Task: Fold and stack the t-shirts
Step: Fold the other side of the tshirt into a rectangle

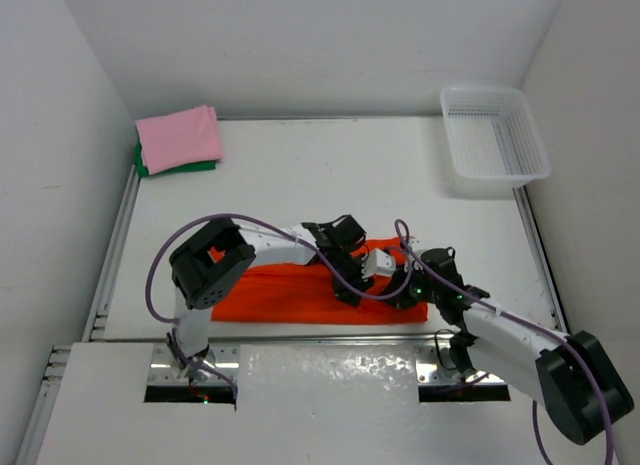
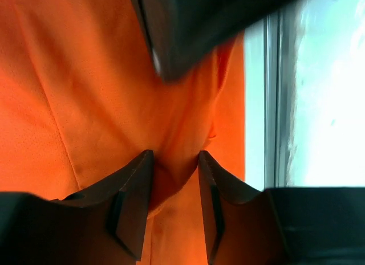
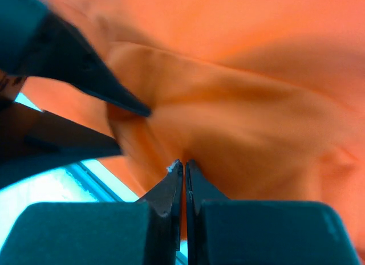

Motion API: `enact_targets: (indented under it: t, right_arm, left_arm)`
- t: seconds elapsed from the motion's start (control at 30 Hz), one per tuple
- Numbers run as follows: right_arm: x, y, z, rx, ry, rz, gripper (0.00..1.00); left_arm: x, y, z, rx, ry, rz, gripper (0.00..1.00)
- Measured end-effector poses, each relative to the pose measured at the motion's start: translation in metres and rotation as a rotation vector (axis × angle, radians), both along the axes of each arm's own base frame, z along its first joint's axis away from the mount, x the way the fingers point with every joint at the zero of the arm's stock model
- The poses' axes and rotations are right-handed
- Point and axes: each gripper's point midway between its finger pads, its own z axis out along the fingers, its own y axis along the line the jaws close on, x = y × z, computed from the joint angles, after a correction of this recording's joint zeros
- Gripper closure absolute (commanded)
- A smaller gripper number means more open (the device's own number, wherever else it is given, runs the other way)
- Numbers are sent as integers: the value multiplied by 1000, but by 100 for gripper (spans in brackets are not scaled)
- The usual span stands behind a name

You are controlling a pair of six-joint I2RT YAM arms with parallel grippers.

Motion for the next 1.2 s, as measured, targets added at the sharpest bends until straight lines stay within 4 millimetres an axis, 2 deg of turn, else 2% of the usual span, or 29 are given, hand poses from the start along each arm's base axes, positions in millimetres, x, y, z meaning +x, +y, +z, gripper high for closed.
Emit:
enact_targets:
  t: [0.07, 0.13, 0.3, 0.4, 0.6, 0.7, 0.8, 0.9, 1.0, 1.2]
  right_arm:
    - [-6, -2, -7, 8, 35, -23, 100]
    - [-10, -4, -14, 12, 67, -46, 100]
    - [-6, -4, -15, 22, 89, -77, 100]
    - [-1, -6, -8, 10, 66, -79, 100]
    - [9, 5, 24, 72, -19, -29, 100]
    - [-3, 13, 20, 113, 37, 19, 100]
    - [-25, 13, 2, 120, 128, 54, 100]
    - [-43, 11, -13, 122, 202, 62, 100]
    - [-46, 13, -13, 134, 216, 74, 100]
    - [-43, 11, -12, 107, 219, 86, 100]
  left_arm:
    - [-7, 9, -9, 14, 11, -22, 63]
    - [-10, 10, -7, 2, 6, -43, 60]
    - [-12, 9, -8, 7, -14, -59, 55]
    - [-8, 7, -6, 17, -39, -57, 53]
    - [1, 2, 8, 15, -73, -54, 52]
    - [-1, 2, 21, -1, -75, -62, 52]
    - [-4, 4, 33, -12, -79, -80, 51]
    - [-6, 11, 44, -9, -87, -94, 51]
    - [-3, 21, 51, 4, -101, -93, 51]
    - [32, 53, 53, 56, -152, 7, 51]
